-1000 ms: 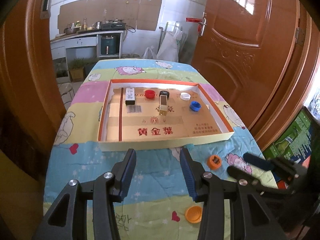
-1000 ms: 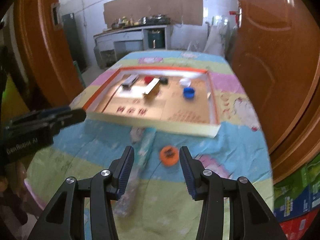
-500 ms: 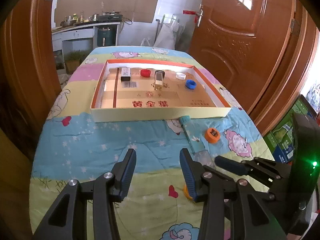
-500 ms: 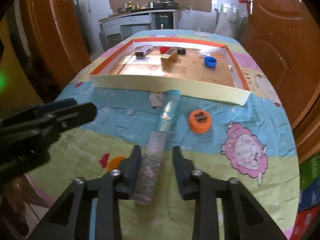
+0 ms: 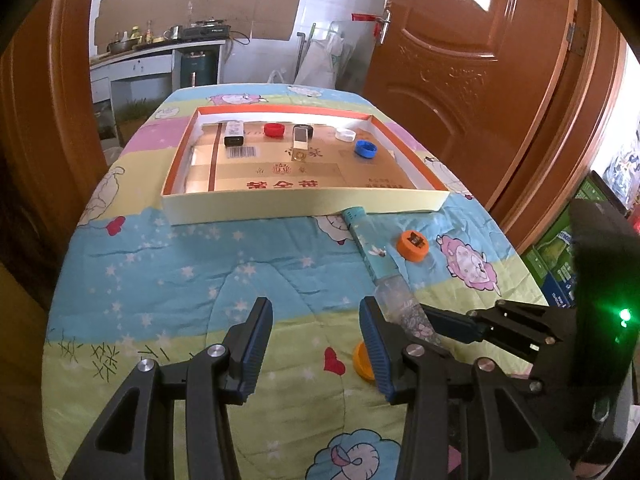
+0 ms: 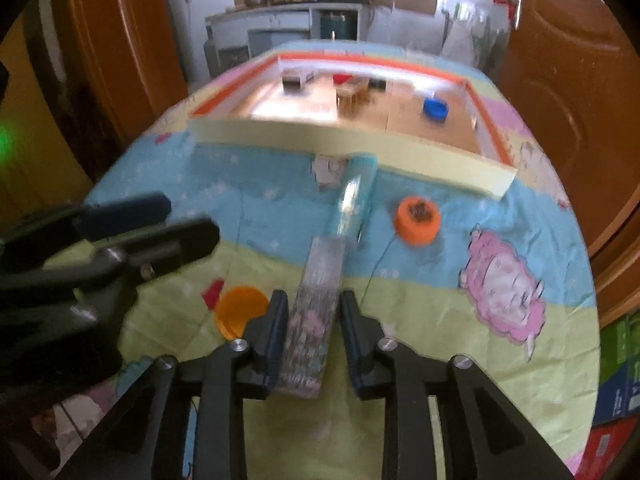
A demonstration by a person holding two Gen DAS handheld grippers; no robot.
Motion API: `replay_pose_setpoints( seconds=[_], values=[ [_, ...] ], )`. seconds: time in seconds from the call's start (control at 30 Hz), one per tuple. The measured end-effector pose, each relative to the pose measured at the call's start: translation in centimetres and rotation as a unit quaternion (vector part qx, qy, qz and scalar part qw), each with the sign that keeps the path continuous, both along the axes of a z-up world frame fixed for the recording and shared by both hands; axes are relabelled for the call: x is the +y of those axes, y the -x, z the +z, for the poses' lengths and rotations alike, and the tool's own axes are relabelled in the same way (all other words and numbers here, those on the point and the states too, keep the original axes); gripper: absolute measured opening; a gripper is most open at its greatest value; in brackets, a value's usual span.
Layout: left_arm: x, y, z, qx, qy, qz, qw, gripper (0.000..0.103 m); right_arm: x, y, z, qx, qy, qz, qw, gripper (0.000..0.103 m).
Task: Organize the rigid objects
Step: 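Grasp the glitter glass tube with the right tool while the left tool grasps the orange cap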
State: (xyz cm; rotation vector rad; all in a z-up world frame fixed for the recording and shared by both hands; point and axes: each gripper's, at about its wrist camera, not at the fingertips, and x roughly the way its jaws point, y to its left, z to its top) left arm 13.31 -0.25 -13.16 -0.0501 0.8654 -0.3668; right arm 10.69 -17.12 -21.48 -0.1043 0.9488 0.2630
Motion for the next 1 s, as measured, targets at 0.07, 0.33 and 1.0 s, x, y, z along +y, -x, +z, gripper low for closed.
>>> replay_pose_setpoints(
  seconds=[0.07, 0.33, 1.0],
  values=[
    [0.1, 0.0, 0.0, 0.000, 0.000, 0.002, 1.0000, 0.045, 0.0, 0.2, -0.1, 0.000, -0.001, 0.000, 1.000, 0.026],
    [-0.4, 0.6, -0.1, -0.003, 0.007, -0.023, 0.9997, 0.045, -1.8, 1.1, 1.5, -0.023, -0.027, -0.021, 0.999, 0.020],
    [-4.3, 2.1, -3.3, -0.012, -0.046, -0.069, 0.9965, 0.043, -4.8, 1.6, 2.0, -0.032, -0.035, -0.062, 0.997, 0.020]
  ],
)
